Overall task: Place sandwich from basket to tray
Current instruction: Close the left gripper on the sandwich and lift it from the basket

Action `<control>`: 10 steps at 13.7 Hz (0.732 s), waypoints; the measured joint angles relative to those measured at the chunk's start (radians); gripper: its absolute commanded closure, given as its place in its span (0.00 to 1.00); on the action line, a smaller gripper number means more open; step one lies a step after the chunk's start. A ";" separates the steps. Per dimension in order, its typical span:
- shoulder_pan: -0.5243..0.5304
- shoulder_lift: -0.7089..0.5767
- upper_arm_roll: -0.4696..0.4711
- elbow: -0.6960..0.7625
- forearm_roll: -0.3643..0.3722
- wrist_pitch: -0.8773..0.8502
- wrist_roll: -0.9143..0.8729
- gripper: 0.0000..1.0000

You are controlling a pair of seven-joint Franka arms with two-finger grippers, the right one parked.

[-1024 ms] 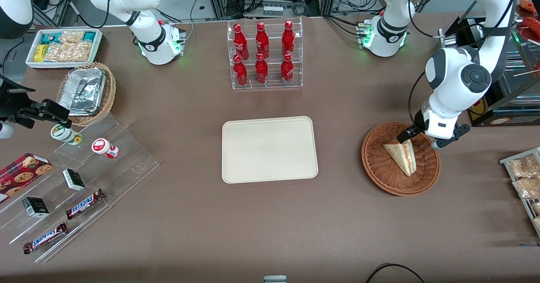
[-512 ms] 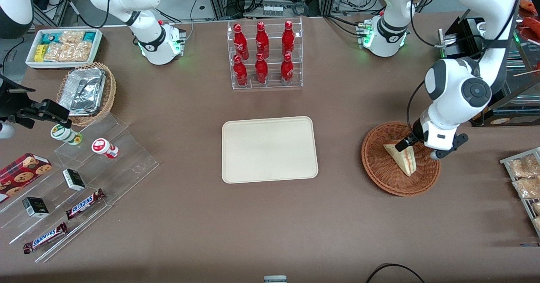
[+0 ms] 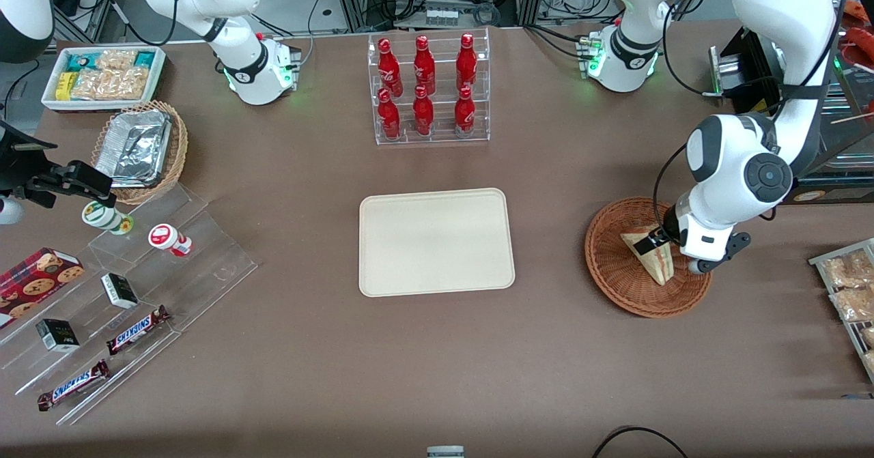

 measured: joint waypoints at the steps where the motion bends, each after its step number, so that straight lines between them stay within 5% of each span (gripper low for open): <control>1: 0.000 0.004 0.000 0.000 0.009 -0.002 0.000 0.00; 9: 0.001 0.040 0.006 -0.003 0.025 -0.020 0.000 0.00; 10: 0.001 0.048 0.006 -0.003 0.025 -0.020 0.000 0.16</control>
